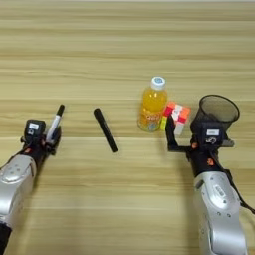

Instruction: Move the objects on the table

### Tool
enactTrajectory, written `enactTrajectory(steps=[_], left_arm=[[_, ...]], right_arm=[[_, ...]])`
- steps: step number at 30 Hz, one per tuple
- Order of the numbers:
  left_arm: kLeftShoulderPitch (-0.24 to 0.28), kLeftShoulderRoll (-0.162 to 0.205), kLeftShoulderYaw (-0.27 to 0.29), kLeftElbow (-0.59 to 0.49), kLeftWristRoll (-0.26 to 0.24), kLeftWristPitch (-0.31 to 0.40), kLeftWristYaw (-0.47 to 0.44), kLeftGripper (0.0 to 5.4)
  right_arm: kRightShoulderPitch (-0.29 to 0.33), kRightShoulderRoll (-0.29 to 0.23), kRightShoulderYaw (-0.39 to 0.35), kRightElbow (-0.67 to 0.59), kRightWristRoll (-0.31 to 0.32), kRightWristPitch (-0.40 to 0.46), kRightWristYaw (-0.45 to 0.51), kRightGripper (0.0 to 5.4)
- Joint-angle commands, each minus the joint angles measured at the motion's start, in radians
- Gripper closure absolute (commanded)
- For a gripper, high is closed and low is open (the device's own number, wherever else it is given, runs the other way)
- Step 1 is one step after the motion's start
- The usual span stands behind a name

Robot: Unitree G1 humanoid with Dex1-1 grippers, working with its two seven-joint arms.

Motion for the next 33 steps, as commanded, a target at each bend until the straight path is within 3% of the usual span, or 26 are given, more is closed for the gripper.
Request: enactTrajectory(steps=[1, 9, 20, 25, 29, 33], left_arm=[[0.017, 0.007, 0.02, -0.004, -0.021, -0.006, -0.016, 2.09], [0.025, -0.001, 0.026, -0.047, -0.058, -0.061, -0.07, 1.34], [0.037, -0.01, 0.024, -0.075, -0.061, -0.13, -0.104, 0.43], [0.028, -0.007, 0.059, -0.074, -0.057, -0.184, -0.074, 0.02], [0.015, 0.008, 0.093, -0.049, -0.051, -0.252, -0.042, 0.02], [-0.003, 0.028, 0.148, -0.008, -0.079, -0.315, -0.032, 0.02]], right_arm=[[-0.017, 0.002, 0.002, 0.014, -0.005, -0.004, 0.0, 0.0], [-0.017, 0.003, 0.002, 0.019, -0.004, -0.005, -0.001, 0.0], [-0.019, 0.004, 0.002, 0.025, -0.005, -0.007, -0.002, 0.0], [-0.02, 0.004, 0.006, 0.029, -0.007, -0.009, 0.0, 0.0], [-0.022, 0.001, 0.016, 0.04, -0.029, -0.022, -0.003, 0.0], [-0.023, 0.0, 0.027, 0.04, -0.045, -0.047, 0.002, 0.0]])
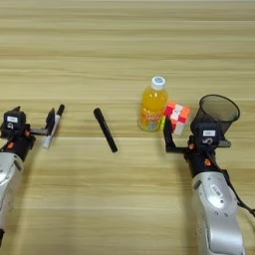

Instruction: Move the objects on the table

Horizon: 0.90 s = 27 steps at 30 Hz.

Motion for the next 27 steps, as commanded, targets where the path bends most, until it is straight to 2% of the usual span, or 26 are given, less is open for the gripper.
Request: enactTrajectory(steps=[1, 3, 6, 10, 14, 17, 27], left_arm=[[-0.034, 0.028, 0.052, 0.059, -0.018, -0.065, 0.015, 0.02], [-0.046, 0.043, 0.065, 0.103, -0.008, -0.107, 0.023, 0.02], [-0.063, 0.056, 0.095, 0.167, -0.022, -0.168, 0.025, 0.02], [-0.09, 0.061, 0.129, 0.249, -0.035, -0.226, 0.038, 0.02], [-0.107, 0.055, 0.139, 0.318, -0.036, -0.275, 0.039, 0.02], [-0.113, 0.055, 0.141, 0.35, -0.032, -0.295, 0.046, 0.02], [-0.108, 0.053, 0.136, 0.367, -0.023, -0.316, 0.054, 0.02]], right_arm=[[-0.015, 0.0, 0.014, 0.005, -0.022, -0.028, 0.002, 0.0], [-0.019, 0.001, 0.017, 0.009, -0.029, -0.035, 0.0, 0.0], [-0.037, 0.002, 0.027, 0.018, -0.04, -0.041, -0.003, 0.0], [-0.065, -0.002, 0.041, 0.01, -0.05, -0.035, 0.003, 0.0], [-0.107, -0.01, 0.049, 0.036, -0.058, -0.028, 0.008, 0.0], [-0.141, -0.012, 0.063, 0.054, -0.064, -0.018, 0.016, 0.0], [-0.194, -0.004, 0.088, 0.082, -0.042, 0.025, 0.047, 0.0]])
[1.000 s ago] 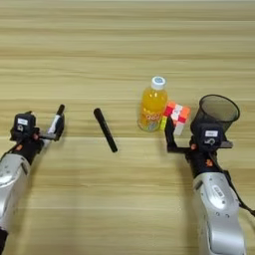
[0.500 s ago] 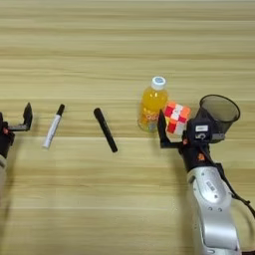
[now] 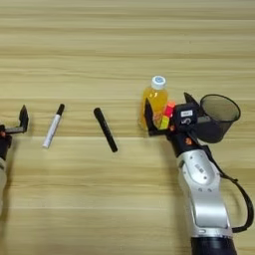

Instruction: Move the objects on the table

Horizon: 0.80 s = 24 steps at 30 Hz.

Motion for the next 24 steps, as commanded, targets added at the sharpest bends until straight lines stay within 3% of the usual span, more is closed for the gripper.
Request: enactTrajectory(steps=[1, 7, 11, 19, 24], left_arm=[[-0.006, -0.002, -0.003, 0.013, -0.002, -0.011, 0.006, 0.02], [-0.002, 0.015, -0.021, 0.022, 0.049, -0.032, 0.04, 0.02], [0.001, 0.034, -0.039, 0.039, 0.113, -0.05, 0.09, 0.02], [-0.002, 0.048, -0.061, 0.07, 0.156, -0.076, 0.131, 0.02], [0.0, 0.049, -0.069, 0.07, 0.155, -0.082, 0.136, 0.02]], right_arm=[[-0.046, 0.006, 0.013, 0.021, 0.013, 0.024, 0.013, 0.0], [-0.125, 0.021, 0.02, 0.106, 0.016, 0.032, 0.02, 0.0], [-0.17, 0.032, 0.021, 0.179, 0.017, 0.024, 0.024, 0.0], [-0.209, 0.041, 0.024, 0.261, 0.021, 0.009, 0.031, 0.0], [-0.221, 0.047, 0.024, 0.291, 0.021, 0.002, 0.033, 0.0]])
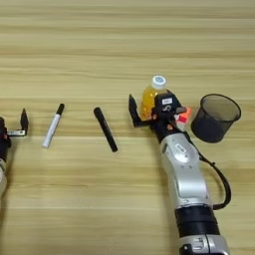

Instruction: Move the objects on the table

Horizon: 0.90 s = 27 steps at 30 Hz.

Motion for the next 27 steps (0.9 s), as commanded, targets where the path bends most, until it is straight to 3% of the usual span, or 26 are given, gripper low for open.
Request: enactTrajectory(steps=[1, 18, 27], left_arm=[[0.0, 0.008, -0.011, 0.01, 0.012, -0.012, 0.005, 0.02], [0.001, 0.001, -0.011, 0.016, 0.001, -0.017, 0.002, 0.0], [0.0, 0.002, -0.014, 0.02, 0.004, -0.015, 0.004, 0.0]], right_arm=[[-0.026, 0.006, 0.001, 0.021, 0.001, -0.012, 0.001, 0.0], [-0.032, 0.012, 0.006, 0.047, 0.005, -0.021, 0.008, 1.73], [-0.039, 0.029, 0.02, 0.023, -0.005, -0.019, -0.005, 1.9]])
